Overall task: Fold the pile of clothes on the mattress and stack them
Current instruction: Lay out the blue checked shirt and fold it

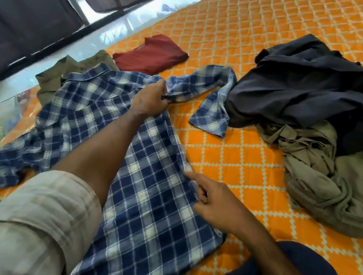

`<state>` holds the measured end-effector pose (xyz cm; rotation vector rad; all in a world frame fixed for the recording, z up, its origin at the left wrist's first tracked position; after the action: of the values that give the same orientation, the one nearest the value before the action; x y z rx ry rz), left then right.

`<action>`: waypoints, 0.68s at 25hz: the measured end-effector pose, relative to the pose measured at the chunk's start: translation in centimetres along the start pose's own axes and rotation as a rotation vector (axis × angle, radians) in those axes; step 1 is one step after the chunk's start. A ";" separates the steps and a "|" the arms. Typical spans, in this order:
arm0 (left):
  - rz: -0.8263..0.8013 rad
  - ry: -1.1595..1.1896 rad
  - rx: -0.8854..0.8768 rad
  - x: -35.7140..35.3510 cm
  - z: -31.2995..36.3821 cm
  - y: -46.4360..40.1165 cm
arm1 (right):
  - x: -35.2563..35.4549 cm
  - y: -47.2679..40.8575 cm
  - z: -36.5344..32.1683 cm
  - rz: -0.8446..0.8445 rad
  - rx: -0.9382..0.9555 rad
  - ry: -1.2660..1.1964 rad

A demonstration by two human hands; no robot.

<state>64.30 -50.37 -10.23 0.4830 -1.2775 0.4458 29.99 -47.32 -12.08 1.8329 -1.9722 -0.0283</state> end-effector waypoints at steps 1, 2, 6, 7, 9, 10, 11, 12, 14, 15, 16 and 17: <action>0.013 -0.035 -0.014 0.4 -0.8 0.8 | -1.2 -0.2 -0.8 -0.028 0.008 0.030; 0.024 -0.064 -0.023 0.8 -1.6 1.8 | -2.4 -0.4 -1.6 -0.057 0.011 0.070; 0.114 -0.109 -0.029 1.6 -5.6 5.9 | -6.5 -1.9 -2.9 -0.153 -0.023 0.218; 0.139 -0.126 -0.043 1.4 -6.2 6.6 | -7.1 -2.0 -2.8 -0.171 -0.035 0.251; 0.155 -0.156 -0.047 0.7 -7.6 8.4 | -8.4 -2.1 -2.8 -0.209 -0.053 0.370; 0.156 -0.150 -0.028 0.2 -8.6 9.3 | -9.1 -2.4 -3.1 -0.229 -0.070 0.449; 0.154 -0.134 -0.008 -0.7 -9.4 9.9 | -9.7 -2.6 -3.2 -0.246 -0.089 0.510; 0.149 -0.114 0.018 -1.6 -9.9 10.7 | -10.1 -2.7 -3.1 -0.264 -0.104 0.551; 0.152 -0.105 0.062 -3.3 -10.8 11.8 | -10.8 -2.7 -2.7 -0.304 -0.139 0.564; 0.162 -0.103 0.066 -3.9 -11.1 12.1 | -11.1 -2.7 -2.4 -0.318 -0.155 0.555; 0.171 -0.093 0.062 -4.3 -11.3 12.3 | -11.4 -2.5 -2.1 -0.337 -0.159 0.549; 0.178 -0.074 0.052 -4.5 -11.5 12.4 | -11.5 -2.4 -1.7 -0.360 -0.157 0.536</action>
<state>65.32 -33.91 -15.93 0.4345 -1.3886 0.6166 33.07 -36.13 -14.79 1.8291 -1.2338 0.1754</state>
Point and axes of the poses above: each hand's wrist, its own y-axis away from the middle knuckle, its own x-axis out of the back of the hand, z = x × y, the point moved 3 cm from there along -y, towards the middle knuckle, and after that the axes turned 8 degrees about -z, right-handed, at the moved point
